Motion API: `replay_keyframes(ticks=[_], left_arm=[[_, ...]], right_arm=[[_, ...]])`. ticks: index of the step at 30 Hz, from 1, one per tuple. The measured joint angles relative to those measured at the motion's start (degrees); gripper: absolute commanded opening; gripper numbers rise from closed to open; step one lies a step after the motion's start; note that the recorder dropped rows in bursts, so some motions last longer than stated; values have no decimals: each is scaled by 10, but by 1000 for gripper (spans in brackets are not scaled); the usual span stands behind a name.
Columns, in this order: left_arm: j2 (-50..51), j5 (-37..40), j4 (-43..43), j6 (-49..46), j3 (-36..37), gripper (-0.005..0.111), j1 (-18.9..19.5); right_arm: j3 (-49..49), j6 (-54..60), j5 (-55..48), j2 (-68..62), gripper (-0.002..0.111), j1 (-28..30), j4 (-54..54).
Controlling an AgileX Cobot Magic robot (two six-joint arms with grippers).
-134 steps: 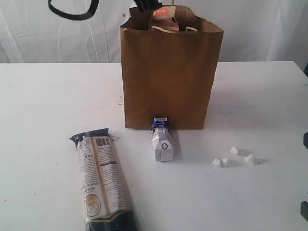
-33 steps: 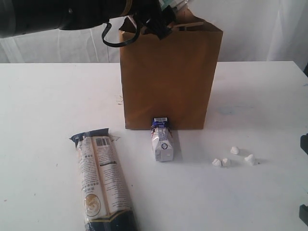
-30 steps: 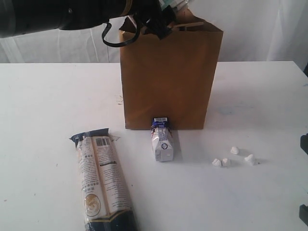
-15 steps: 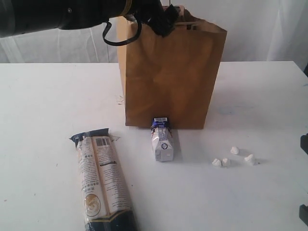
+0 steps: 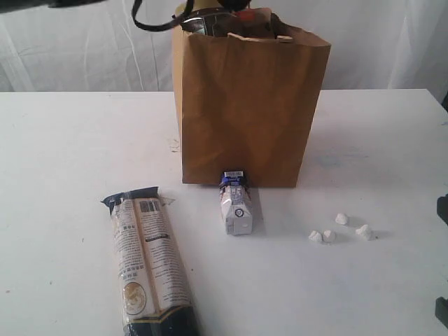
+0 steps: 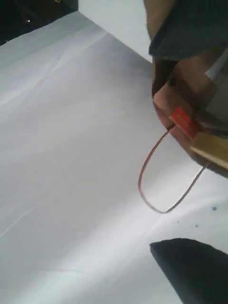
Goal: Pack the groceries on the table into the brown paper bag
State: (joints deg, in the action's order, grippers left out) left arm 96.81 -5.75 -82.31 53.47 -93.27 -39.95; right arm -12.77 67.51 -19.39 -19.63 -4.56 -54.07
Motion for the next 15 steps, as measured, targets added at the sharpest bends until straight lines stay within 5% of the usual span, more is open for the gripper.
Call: replay_keyframes(ticks=[6, 12, 15], left_arm=[[-58, 10, 3, 39, 0, 100, 0], [-138, 166, 8, 112, 0, 64, -1], [-169, 236, 45, 80, 5, 43, -1]], right_arm=[[0, -120, 4, 0, 0, 0, -50], [-12, -209, 31, 0, 0, 0, -160], [-83, -151, -50, -6, 0, 0, -179]])
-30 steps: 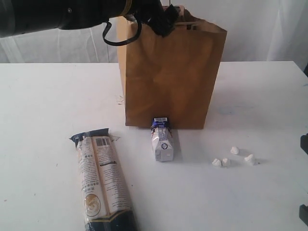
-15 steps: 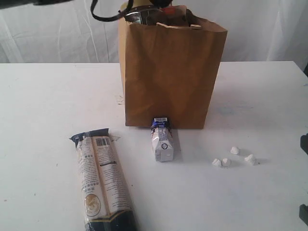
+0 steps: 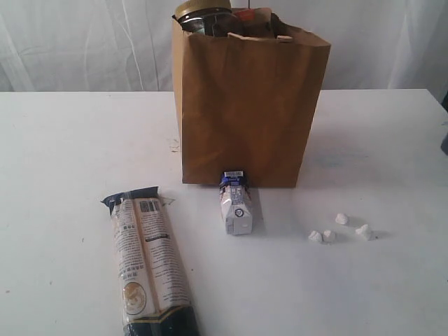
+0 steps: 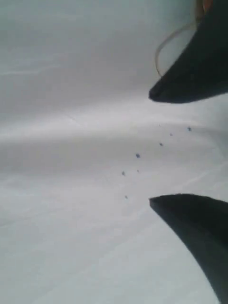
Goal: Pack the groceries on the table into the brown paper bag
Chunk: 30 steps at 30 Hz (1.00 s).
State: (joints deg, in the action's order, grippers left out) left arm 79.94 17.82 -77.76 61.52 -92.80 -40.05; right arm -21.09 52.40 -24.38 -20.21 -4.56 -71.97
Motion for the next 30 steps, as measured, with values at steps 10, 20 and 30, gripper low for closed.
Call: replay_keyframes(ticks=[10, 20, 30], left_arm=[[-51, 404, 74, -323, 63, 0, 102], [-204, 270, 227, -206, 310, 0, 344], [-533, -7, 243, -105, 546, 0, 368]], right_arm=[[-256, -453, -99, -384, 0, 0, 830], [-256, -534, -158, -458, 0, -97, 780], [-283, -489, -170, -542, 0, -293, 725]])
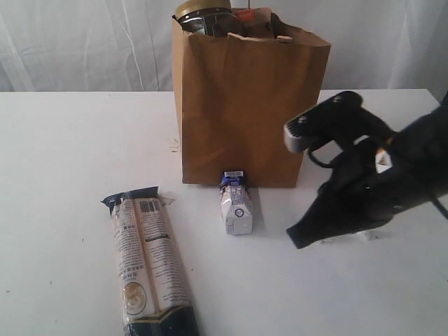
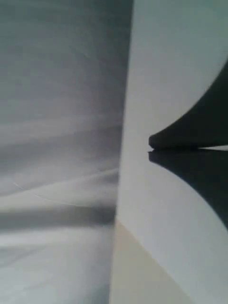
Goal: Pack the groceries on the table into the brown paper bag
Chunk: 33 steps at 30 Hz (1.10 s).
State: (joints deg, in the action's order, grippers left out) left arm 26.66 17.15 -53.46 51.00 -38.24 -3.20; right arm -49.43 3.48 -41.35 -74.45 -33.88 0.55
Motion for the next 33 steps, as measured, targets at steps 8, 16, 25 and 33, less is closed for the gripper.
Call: replay_keyframes(ticks=[8, 16, 25, 33], left_arm=[[-109, -32, 42, 11, 134, 0, 0], [-116, 36, 169, 76, 191, 0, 0], [-116, 42, 186, 83, 215, 0, 0], [-116, -75, 160, 62, 265, 0, 0]], right_arm=[[-110, -5, 7, -132, 0, -33, 25], [-132, -9, 43, -179, 35, -30, 29], [-134, -64, 6, -181, 57, -30, 29], [-192, -124, 3, -221, 57, -30, 29]])
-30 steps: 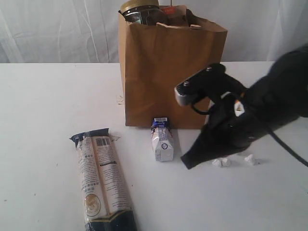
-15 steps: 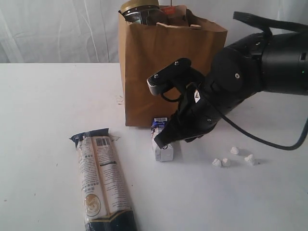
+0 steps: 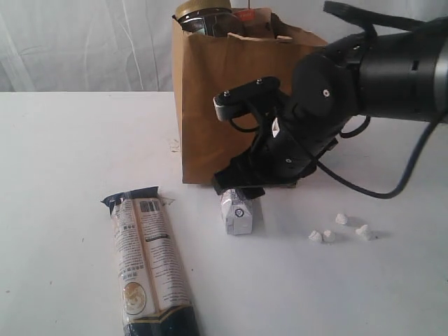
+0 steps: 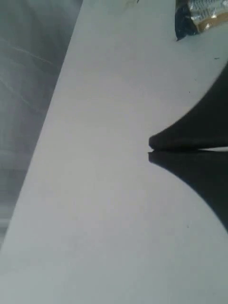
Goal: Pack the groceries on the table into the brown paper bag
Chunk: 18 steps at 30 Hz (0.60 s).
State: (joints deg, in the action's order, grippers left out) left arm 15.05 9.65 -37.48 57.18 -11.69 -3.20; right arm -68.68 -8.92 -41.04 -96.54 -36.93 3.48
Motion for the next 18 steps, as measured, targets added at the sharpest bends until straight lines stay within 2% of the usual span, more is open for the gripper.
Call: replay_keyframes(ticks=[3, 5, 8, 13, 18], left_arm=[[0, -100, -48, -5, 40, 0, 0], [0, -126, -70, -6, 52, 0, 0], [0, -109, -83, -4, 55, 0, 0], [0, -34, -69, 62, 56, 0, 0], [0, -27, -102, 79, 58, 0, 0]], right_arm=[[-15, -15, 6, -28, 57, 0, -1], [-17, -21, 9, -41, 57, 0, -1], [-17, -24, 9, -51, 57, 0, -1], [-19, -25, 27, -51, 57, 0, -2], [-27, -20, 50, -64, 57, 0, -4]])
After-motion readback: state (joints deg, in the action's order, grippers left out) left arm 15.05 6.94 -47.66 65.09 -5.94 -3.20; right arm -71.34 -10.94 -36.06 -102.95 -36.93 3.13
